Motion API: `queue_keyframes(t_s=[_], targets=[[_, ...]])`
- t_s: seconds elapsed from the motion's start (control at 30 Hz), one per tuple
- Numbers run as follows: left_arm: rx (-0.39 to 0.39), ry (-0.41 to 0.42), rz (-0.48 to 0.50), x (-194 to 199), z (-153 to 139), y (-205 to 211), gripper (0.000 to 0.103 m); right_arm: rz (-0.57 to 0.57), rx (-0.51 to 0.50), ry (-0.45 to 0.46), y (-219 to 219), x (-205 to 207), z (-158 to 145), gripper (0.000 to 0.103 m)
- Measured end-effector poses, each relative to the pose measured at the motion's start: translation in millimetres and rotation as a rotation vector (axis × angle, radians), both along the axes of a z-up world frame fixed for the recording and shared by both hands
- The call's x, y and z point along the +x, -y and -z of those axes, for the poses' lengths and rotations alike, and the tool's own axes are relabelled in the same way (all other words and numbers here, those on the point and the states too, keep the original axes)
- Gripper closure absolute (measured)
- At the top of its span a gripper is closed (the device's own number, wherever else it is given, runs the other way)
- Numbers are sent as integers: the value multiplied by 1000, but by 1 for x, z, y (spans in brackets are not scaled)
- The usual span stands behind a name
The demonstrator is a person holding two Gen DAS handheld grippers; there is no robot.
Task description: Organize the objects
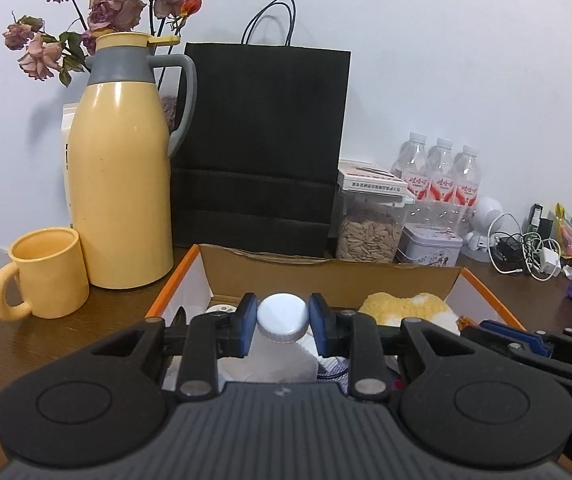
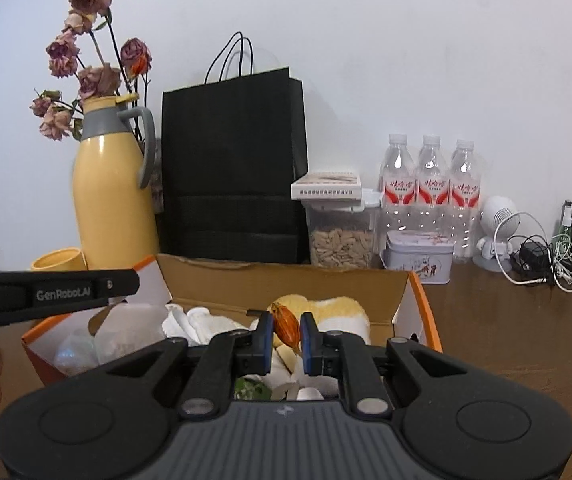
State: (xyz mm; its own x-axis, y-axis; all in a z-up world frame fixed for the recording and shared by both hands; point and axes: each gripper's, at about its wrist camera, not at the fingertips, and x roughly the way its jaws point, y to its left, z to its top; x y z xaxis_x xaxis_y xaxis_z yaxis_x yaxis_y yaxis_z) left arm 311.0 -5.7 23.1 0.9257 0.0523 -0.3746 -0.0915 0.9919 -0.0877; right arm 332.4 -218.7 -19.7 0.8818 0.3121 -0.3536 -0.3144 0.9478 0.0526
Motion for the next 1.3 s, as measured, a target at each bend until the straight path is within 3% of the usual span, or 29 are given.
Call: queue_keyframes(t_s=[0.03,0.07,0.1,0.13,0.17,0.2,0.23,0.27,0.33,0.6,0.77,1.03,1.3], targets=[[4,-2,-2,-1,0,0,74,3,-4,-3,-1,0,1,90],[8,-1,-6,-1,1,0,67,5,-7,-6,-1,0,2,89],[10,-3,-8,-2,1,-1,48,4,-8,-9,-1,0,2,89],[11,-4,-17,-3,1,-3,38,4,-7,-12,0,-1,3,86],[13,3,-26,-4,0,-4,15,7,-7,-16,1,-2,4,70],[17,19,-33,-6,0,-5,0,13,-5,-18,2,-2,4,56],[20,40,-37,-8,-1,-6,0,21,-1,-18,4,-3,4,26],[25,50,-40,-10,-2,-7,0,29,5,-13,6,-4,4,7],[26,39,-37,-11,-5,-9,0,36,8,4,7,-7,3,2],[41,24,-2,-19,-10,-14,0,49,-10,-12,5,-9,0,0],[38,45,17,-48,-14,-19,0,53,-12,1,8,-25,-5,0],[79,3,41,-112,-14,-20,0,42,-17,11,17,-86,-24,0],[88,-56,40,-174,-6,-19,0,34,-8,-46,27,-149,-27,0]])
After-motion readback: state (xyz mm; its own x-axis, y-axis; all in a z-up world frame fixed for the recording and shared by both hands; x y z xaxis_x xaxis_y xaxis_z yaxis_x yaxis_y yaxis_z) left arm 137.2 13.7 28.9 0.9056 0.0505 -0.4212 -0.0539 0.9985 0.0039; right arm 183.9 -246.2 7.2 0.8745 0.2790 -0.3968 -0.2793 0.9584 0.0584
